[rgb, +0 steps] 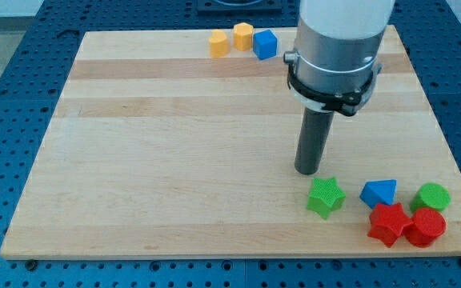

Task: Push the green star slightly down

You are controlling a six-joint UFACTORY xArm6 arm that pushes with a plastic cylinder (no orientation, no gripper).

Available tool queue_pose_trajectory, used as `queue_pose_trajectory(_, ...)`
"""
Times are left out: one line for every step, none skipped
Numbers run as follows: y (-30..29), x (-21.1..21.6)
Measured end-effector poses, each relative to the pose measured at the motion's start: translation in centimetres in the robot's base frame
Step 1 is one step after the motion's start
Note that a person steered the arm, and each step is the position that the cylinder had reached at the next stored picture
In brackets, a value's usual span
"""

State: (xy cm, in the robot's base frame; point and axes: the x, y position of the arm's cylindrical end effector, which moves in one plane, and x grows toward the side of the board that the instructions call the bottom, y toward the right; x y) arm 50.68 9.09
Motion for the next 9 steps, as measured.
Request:
queue_pose_trajectory(0.2,0.0)
queue_pose_trajectory(0.2,0.1)
queue_pose_trajectory(0.2,1.2)
queue_pose_trajectory(0.2,1.3)
queue_pose_trajectory(0.5,1.3)
queue_pose_trajectory(0.8,1.6)
queue_pose_trajectory(1.0,1.6)
queue_pose_trajectory(1.1,1.6)
queue_pose_trajectory(1.1,1.6)
